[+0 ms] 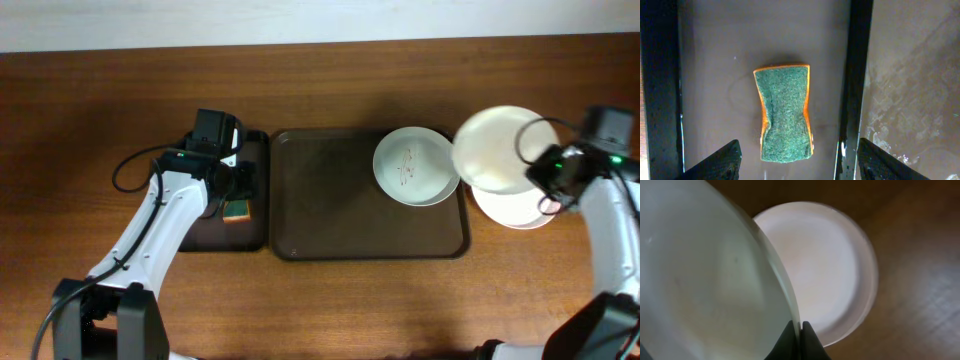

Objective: Clean dirty plates on tray and stack at the side
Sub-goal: 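Lift the cleaned plate with the right gripper and stack it right of tray, then move the right gripper back and grip the last stained plate's rim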

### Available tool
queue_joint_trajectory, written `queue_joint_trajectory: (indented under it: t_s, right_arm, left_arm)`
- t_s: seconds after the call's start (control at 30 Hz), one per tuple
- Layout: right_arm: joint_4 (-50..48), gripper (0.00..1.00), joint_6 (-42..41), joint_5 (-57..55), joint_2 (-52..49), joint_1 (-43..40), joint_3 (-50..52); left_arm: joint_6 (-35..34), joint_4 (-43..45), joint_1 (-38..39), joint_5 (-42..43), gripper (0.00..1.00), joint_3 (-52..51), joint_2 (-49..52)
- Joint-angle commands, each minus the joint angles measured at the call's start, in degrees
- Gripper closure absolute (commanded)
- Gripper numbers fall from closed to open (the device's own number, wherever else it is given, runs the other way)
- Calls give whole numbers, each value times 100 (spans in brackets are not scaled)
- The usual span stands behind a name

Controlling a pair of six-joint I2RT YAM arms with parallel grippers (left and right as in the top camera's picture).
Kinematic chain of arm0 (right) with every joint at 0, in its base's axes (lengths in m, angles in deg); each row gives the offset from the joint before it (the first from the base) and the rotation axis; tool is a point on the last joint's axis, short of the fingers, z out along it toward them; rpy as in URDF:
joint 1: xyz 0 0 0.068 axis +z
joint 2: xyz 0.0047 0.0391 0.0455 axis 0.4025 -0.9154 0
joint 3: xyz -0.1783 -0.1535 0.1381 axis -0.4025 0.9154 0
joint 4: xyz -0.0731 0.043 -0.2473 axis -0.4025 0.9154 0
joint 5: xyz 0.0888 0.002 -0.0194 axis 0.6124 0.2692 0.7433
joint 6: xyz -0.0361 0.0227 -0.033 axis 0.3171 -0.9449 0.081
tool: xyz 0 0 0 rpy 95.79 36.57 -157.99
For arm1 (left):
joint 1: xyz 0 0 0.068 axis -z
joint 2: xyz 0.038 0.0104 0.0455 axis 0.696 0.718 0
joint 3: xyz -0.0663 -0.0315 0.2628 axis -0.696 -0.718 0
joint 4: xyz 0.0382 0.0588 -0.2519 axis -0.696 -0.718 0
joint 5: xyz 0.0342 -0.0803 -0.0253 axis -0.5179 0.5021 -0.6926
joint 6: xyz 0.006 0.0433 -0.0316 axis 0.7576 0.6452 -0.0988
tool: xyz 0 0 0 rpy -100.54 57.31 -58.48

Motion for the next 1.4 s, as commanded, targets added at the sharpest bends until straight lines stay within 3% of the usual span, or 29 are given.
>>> queue_joint_trajectory:
  t_s: [0.0, 0.23, 0.43, 0.6, 0.7, 1.0, 1.37]
  right_arm:
    - [20, 96, -61, 719, -363, -660, -90]
    - [63, 96, -61, 822, -859, -1270, -33]
    - [44, 69, 435, 1906, -907, -1211, -33]
    - [286, 62, 914, 2358, -907, -540, -31]
    - [413, 49, 1075, 2264, -907, 2, -28]
    - [507, 49, 590, 1318, -1091, 1436, 4]
    - [-15, 58, 452, 1381, -2127, 1967, 4]
  left_arm:
    - [28, 9, -4, 26, 28, 94, -63]
    - [26, 11, -4, 26, 28, 94, -63]
    - [26, 11, -4, 24, 27, 94, -63]
    - [26, 11, -4, 24, 27, 94, -66]
    - [26, 11, -4, 24, 27, 94, -66]
    - [26, 9, -4, 24, 27, 94, -66]
    - [26, 9, -4, 26, 24, 94, -63]
